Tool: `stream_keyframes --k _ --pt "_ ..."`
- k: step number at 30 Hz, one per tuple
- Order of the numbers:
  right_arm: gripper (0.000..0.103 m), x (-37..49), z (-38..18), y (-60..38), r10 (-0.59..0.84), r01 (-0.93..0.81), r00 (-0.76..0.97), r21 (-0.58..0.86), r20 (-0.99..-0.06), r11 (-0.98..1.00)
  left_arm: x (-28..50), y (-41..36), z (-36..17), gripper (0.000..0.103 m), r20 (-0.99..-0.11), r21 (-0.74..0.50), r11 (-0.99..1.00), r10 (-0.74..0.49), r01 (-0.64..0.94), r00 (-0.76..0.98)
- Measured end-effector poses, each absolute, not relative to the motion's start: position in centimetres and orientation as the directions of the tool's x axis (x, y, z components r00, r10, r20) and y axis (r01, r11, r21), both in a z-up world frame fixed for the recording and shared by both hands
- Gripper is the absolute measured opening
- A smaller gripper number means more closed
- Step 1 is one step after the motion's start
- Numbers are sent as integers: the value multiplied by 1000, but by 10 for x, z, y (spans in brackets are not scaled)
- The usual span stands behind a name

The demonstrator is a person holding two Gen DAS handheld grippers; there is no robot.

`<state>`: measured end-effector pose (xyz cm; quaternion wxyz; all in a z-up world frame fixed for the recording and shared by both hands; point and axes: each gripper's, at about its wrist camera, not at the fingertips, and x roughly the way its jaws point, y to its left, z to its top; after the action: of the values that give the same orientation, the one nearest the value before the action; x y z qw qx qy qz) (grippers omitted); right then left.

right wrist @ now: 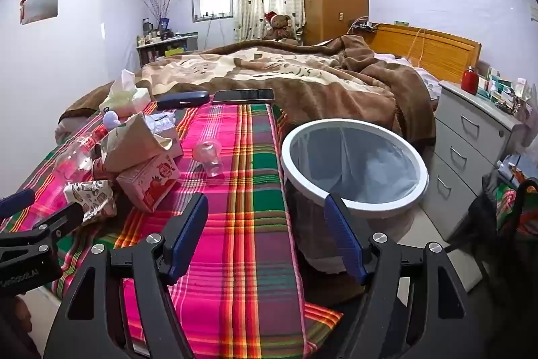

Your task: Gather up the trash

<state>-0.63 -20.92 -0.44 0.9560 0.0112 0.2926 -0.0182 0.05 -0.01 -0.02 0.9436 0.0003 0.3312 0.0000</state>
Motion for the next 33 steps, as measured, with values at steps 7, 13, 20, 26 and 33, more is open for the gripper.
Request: stream_keyframes --k 7,13,20,26,33 --pt "73 -5 -7 -212 -41 57 829 11 -558 998 2 0 -1 102 -620 0 1000 2 -3 785" --pt "73 -8 -4 -205 -42 55 831 7 -555 998 3 2 -1 102 -622 -10 1000 -2 -5 783" --pt "73 -8 -4 -212 -34 54 830 20 -557 998 0 4 -1 102 -619 -1 1000 4 -6 786" --pt "73 -9 -4 -212 -33 52 829 19 -558 998 -2 6 -1 102 -618 -2 1000 4 -6 786" --pt "73 -8 -4 -211 -33 51 829 18 -559 999 -2 4 0 102 -617 -2 1000 8 -12 787"
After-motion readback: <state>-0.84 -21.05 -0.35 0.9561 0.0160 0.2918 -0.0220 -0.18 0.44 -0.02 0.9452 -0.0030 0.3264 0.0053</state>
